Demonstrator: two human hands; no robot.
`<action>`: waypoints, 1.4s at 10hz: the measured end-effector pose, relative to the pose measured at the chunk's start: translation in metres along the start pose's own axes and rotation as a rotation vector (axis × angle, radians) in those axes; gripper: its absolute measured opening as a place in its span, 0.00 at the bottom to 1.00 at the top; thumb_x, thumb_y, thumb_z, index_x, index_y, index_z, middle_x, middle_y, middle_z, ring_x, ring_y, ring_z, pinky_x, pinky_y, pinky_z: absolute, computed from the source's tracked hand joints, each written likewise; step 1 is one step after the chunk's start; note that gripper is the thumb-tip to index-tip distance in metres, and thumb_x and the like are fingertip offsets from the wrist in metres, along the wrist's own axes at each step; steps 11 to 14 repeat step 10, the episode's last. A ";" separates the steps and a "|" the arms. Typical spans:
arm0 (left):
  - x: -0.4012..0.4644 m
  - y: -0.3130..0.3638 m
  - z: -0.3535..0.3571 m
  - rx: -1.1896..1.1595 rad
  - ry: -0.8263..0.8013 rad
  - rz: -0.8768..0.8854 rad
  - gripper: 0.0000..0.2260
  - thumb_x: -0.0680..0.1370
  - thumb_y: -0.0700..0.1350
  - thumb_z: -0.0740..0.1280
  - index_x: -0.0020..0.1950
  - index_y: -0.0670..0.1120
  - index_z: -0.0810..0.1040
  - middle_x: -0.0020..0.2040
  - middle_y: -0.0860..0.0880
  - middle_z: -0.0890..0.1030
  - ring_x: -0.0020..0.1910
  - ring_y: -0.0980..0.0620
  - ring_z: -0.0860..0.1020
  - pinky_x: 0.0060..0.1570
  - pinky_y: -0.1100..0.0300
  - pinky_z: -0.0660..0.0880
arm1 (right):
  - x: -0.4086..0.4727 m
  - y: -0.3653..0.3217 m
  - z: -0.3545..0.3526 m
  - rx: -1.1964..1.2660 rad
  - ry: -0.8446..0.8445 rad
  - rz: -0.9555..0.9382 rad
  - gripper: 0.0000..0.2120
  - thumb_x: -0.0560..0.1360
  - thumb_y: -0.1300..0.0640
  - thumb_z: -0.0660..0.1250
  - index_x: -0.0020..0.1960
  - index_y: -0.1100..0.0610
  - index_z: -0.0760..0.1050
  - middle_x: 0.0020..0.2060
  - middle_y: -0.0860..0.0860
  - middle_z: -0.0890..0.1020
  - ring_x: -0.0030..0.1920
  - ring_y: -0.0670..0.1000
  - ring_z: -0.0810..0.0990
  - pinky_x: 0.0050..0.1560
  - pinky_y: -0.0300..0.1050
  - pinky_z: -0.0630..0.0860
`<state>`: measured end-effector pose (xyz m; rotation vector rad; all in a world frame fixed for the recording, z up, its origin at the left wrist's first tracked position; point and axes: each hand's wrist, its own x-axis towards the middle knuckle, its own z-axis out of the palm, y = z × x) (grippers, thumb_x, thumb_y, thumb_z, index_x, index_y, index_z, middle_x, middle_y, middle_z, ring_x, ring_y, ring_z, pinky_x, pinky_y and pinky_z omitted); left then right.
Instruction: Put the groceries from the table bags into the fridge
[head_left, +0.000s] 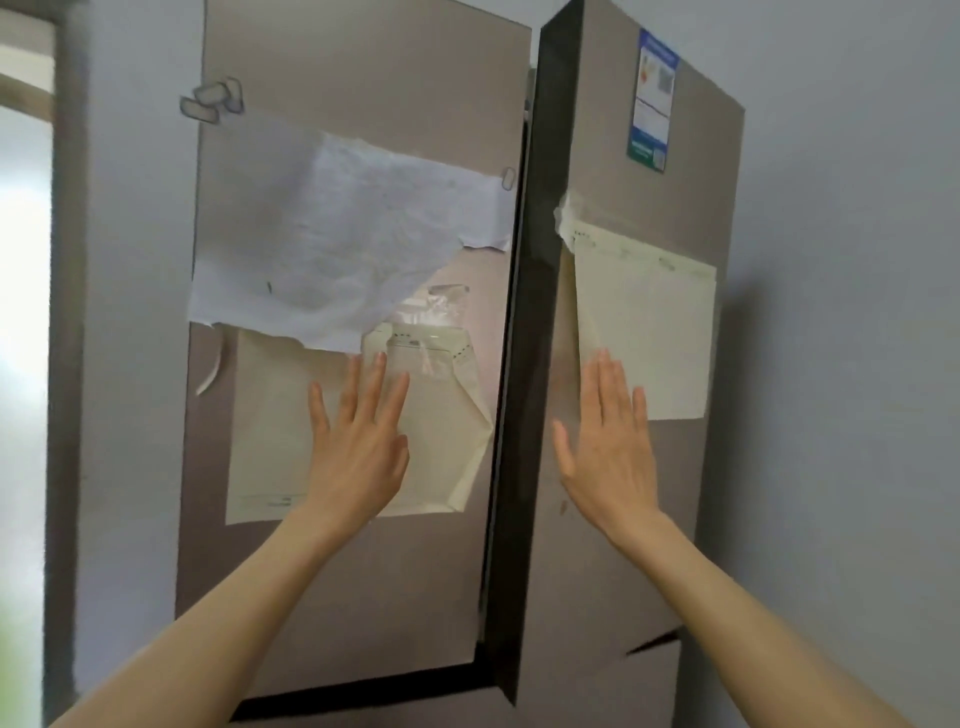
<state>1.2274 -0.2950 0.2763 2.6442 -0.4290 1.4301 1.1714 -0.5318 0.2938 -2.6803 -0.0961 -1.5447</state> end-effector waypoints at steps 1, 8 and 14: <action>0.003 -0.013 0.013 0.053 0.020 0.023 0.26 0.76 0.47 0.60 0.73 0.45 0.58 0.76 0.41 0.55 0.75 0.40 0.50 0.65 0.29 0.51 | 0.011 -0.006 0.027 0.101 -0.052 0.022 0.30 0.81 0.48 0.46 0.74 0.57 0.35 0.73 0.49 0.36 0.75 0.49 0.37 0.74 0.48 0.36; 0.002 -0.033 0.066 0.219 0.380 0.083 0.23 0.80 0.52 0.48 0.75 0.50 0.55 0.77 0.51 0.47 0.76 0.45 0.52 0.71 0.36 0.45 | 0.041 -0.012 0.132 0.295 0.261 -0.019 0.27 0.79 0.49 0.45 0.75 0.59 0.48 0.74 0.53 0.51 0.75 0.48 0.44 0.74 0.47 0.36; 0.005 -0.030 0.066 0.207 0.389 0.066 0.23 0.80 0.52 0.48 0.75 0.50 0.56 0.76 0.49 0.53 0.76 0.45 0.52 0.71 0.37 0.45 | 0.036 -0.010 0.043 0.897 0.267 0.208 0.18 0.78 0.50 0.58 0.67 0.46 0.68 0.73 0.45 0.63 0.74 0.44 0.57 0.75 0.49 0.55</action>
